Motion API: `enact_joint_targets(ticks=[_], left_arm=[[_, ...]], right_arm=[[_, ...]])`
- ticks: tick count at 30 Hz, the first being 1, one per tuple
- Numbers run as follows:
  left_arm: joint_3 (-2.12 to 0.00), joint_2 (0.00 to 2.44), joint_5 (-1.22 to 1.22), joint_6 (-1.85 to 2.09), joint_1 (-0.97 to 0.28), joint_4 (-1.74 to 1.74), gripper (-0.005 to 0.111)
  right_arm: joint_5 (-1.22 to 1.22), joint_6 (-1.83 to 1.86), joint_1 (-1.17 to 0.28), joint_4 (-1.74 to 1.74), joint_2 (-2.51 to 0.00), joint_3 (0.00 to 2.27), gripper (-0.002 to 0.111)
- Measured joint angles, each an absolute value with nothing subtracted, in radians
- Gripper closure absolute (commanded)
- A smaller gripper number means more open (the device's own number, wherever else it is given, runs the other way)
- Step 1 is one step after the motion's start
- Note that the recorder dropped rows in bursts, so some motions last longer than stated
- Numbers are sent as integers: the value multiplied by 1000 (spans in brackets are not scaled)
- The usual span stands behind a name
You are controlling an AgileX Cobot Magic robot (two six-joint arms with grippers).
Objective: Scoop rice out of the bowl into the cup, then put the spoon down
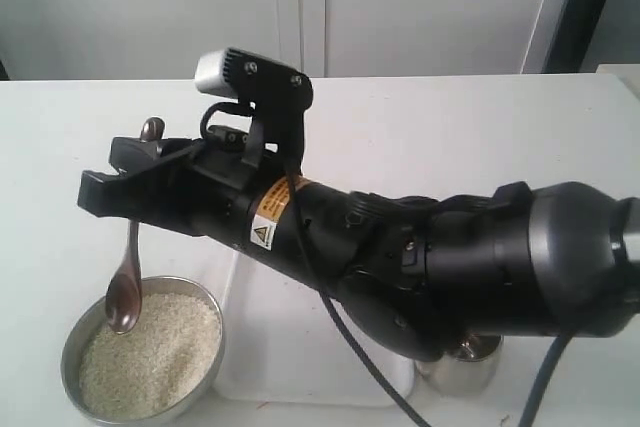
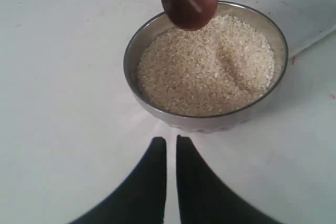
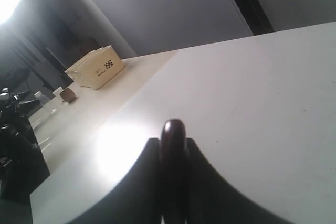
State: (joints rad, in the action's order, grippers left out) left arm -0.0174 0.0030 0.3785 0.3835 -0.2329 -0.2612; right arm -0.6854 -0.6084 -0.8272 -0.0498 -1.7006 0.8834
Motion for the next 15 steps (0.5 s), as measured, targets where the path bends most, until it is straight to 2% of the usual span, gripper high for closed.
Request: enact_joint_targets(ticks=[15], left_arm=[[-17, 3, 378, 384, -233, -261, 92]], right_arm=[[-720, -476, -827, -46, -1756, 870, 108]])
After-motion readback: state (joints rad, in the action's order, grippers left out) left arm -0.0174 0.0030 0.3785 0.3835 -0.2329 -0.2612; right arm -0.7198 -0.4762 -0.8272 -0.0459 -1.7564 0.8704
